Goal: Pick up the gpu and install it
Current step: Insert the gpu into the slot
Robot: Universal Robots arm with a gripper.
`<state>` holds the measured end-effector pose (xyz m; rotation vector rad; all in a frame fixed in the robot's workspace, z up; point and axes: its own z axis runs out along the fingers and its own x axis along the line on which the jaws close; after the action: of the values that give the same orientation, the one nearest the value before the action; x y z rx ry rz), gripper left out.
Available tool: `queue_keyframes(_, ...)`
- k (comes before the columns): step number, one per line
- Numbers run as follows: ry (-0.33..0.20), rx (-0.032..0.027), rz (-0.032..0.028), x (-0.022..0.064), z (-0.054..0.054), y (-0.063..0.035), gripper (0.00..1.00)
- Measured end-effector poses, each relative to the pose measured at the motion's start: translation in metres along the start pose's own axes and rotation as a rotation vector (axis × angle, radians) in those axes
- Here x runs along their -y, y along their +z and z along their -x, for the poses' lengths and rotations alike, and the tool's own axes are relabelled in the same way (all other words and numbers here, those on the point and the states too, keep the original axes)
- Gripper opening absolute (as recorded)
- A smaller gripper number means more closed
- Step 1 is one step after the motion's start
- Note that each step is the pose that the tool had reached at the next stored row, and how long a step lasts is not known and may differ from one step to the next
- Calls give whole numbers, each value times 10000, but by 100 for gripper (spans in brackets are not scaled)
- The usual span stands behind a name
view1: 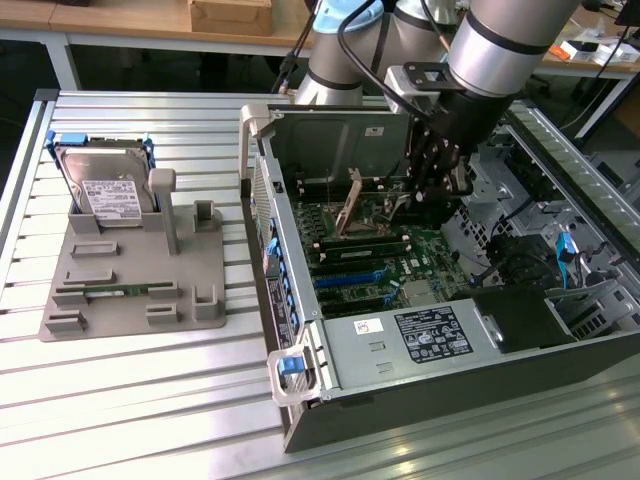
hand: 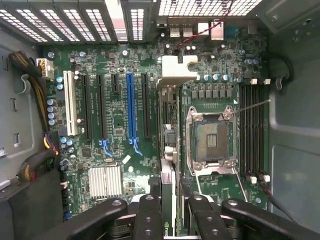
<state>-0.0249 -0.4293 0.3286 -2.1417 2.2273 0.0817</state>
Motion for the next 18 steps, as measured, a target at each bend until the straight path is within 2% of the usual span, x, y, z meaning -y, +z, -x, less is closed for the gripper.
queue_keyframes(8,0,0,-1,-27,-68,1,25)
queue_keyframes(13,1,0,-2,-126,-95,3,25)
queue_keyframes(18,0,-1,-1,-181,-185,1,25)
